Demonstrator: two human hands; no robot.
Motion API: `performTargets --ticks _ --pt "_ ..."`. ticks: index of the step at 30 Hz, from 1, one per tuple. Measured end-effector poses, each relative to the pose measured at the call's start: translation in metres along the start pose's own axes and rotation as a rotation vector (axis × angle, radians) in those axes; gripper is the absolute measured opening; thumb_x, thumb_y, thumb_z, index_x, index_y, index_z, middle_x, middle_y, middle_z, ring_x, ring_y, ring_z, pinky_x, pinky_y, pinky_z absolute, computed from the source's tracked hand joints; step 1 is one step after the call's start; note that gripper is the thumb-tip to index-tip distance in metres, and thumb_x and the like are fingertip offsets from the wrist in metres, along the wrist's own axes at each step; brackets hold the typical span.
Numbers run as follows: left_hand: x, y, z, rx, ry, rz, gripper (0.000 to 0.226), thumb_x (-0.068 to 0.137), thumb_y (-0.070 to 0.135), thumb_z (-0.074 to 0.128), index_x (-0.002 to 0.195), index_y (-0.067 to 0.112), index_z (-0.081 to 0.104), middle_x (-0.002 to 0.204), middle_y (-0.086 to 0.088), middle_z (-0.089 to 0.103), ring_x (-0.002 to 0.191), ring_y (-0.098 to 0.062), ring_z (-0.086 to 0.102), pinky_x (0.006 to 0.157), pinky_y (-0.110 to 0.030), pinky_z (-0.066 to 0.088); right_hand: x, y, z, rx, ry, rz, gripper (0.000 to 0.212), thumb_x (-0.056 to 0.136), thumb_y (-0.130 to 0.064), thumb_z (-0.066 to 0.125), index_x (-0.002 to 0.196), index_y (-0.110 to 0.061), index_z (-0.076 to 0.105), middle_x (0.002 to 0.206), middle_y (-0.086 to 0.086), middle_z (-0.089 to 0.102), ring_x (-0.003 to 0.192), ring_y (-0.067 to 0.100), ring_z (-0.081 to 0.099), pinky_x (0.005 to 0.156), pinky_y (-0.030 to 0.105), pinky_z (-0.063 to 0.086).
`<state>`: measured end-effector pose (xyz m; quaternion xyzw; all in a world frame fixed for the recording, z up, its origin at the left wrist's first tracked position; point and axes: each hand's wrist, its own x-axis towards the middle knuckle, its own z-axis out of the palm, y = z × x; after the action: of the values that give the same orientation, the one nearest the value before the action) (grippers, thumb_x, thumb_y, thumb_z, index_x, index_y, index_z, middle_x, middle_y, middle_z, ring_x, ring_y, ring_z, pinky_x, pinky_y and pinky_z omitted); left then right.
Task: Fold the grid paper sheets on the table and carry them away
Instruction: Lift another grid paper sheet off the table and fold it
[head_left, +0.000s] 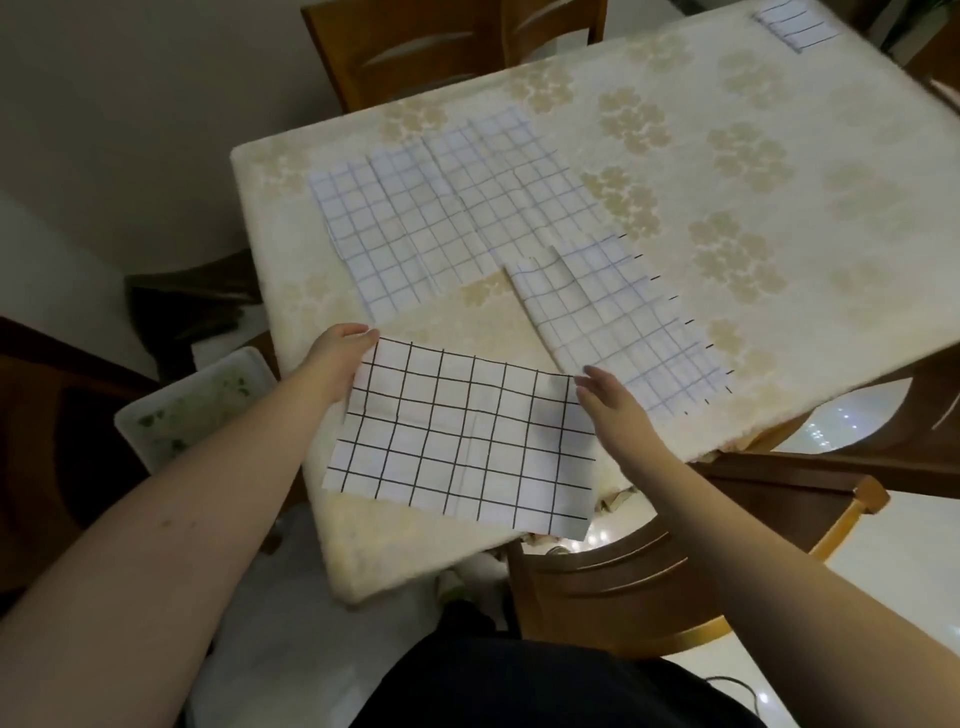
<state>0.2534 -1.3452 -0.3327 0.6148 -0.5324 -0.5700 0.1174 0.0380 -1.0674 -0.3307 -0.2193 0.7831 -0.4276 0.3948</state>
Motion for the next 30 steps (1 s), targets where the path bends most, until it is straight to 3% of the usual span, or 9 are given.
performTargets --ticks 4,7,10,13,16,20,26,28,30 --pt "-0.004 -0.021 -0.005 0.013 -0.037 -0.134 0.037 0.096 0.027 0.060 0.129 0.010 0.054 0.102 -0.007 0.063 0.085 -0.018 0.060 0.067 -0.026 0.047 -0.007 0.011 0.040 -0.439 -0.231 -0.180 0.050 0.101 -0.032 0.048 0.149 -0.020 0.038 0.150 -0.001 0.044 0.138 0.018 0.040 0.110 0.025 0.027" --pt "-0.001 -0.042 -0.017 0.132 -0.014 -0.141 0.050 0.088 0.030 0.071 0.131 0.009 0.055 0.124 -0.013 0.061 0.109 -0.025 0.057 0.093 -0.032 0.048 -0.004 0.022 0.074 -0.786 -0.324 -0.392 0.059 0.099 -0.041 0.045 0.152 -0.020 0.030 0.160 0.003 0.027 0.148 0.022 0.023 0.120 0.044 0.020" --pt "-0.005 -0.051 -0.021 0.241 -0.048 -0.122 0.057 0.086 0.027 0.073 0.134 0.003 0.052 0.128 -0.012 0.057 0.113 -0.026 0.053 0.102 -0.034 0.043 0.004 0.025 0.099 -1.001 -0.305 -0.429 0.066 0.100 -0.048 0.038 0.156 -0.022 0.015 0.165 0.002 0.004 0.152 0.023 0.003 0.121 0.044 0.004" --pt "-0.008 -0.059 -0.019 0.282 -0.052 -0.101 0.050 0.091 0.026 0.068 0.131 0.000 0.054 0.118 -0.011 0.057 0.102 -0.022 0.049 0.088 -0.029 0.040 0.012 0.021 0.114 -1.070 -0.273 -0.413 0.068 0.102 -0.047 0.032 0.157 -0.020 0.005 0.165 0.003 -0.005 0.152 0.021 -0.004 0.121 0.041 -0.001" --pt "-0.014 -0.064 -0.022 0.289 -0.046 -0.094 0.044 0.093 0.027 0.064 0.129 0.002 0.056 0.117 -0.012 0.059 0.097 -0.022 0.050 0.083 -0.031 0.040 0.018 0.021 0.121 -1.131 -0.347 -0.370 0.068 0.103 -0.048 0.027 0.157 -0.018 0.001 0.165 0.004 -0.008 0.152 0.021 -0.007 0.121 0.041 0.000" --pt "-0.017 -0.068 -0.028 0.331 -0.087 -0.031 0.026 0.092 0.025 0.065 0.113 0.009 0.060 0.106 -0.010 0.062 0.083 -0.018 0.055 0.075 -0.031 0.046 0.012 0.021 0.123 -1.089 -0.322 -0.381 0.067 0.102 -0.052 0.025 0.157 -0.019 0.008 0.165 0.005 -0.001 0.152 0.021 -0.003 0.121 0.040 0.002" --pt "-0.024 -0.056 -0.039 0.368 -0.148 0.085 0.031 0.089 0.027 0.068 0.113 0.008 0.061 0.102 -0.004 0.068 0.088 -0.020 0.064 0.076 -0.034 0.054 -0.019 0.029 0.121 -1.036 -0.205 -0.406 0.078 0.090 -0.059 0.009 0.154 -0.016 0.024 0.162 0.007 0.022 0.150 0.025 0.017 0.120 0.042 0.013" --pt "-0.027 -0.051 -0.043 0.325 -0.168 0.100 0.036 0.089 0.027 0.069 0.119 0.009 0.059 0.110 -0.006 0.069 0.095 -0.022 0.066 0.086 -0.040 0.055 -0.028 0.036 0.120 -1.043 -0.194 -0.366 0.079 0.089 -0.059 0.009 0.154 -0.017 0.025 0.162 0.007 0.022 0.150 0.025 0.017 0.120 0.041 0.013" --pt "-0.031 -0.046 -0.045 0.281 -0.181 0.111 0.038 0.090 0.028 0.067 0.123 0.010 0.058 0.114 -0.004 0.069 0.097 -0.021 0.066 0.086 -0.038 0.055 -0.034 0.041 0.119 -1.058 -0.200 -0.325 0.081 0.087 -0.060 0.007 0.155 -0.019 0.023 0.163 0.005 0.019 0.151 0.024 0.013 0.120 0.040 0.010"
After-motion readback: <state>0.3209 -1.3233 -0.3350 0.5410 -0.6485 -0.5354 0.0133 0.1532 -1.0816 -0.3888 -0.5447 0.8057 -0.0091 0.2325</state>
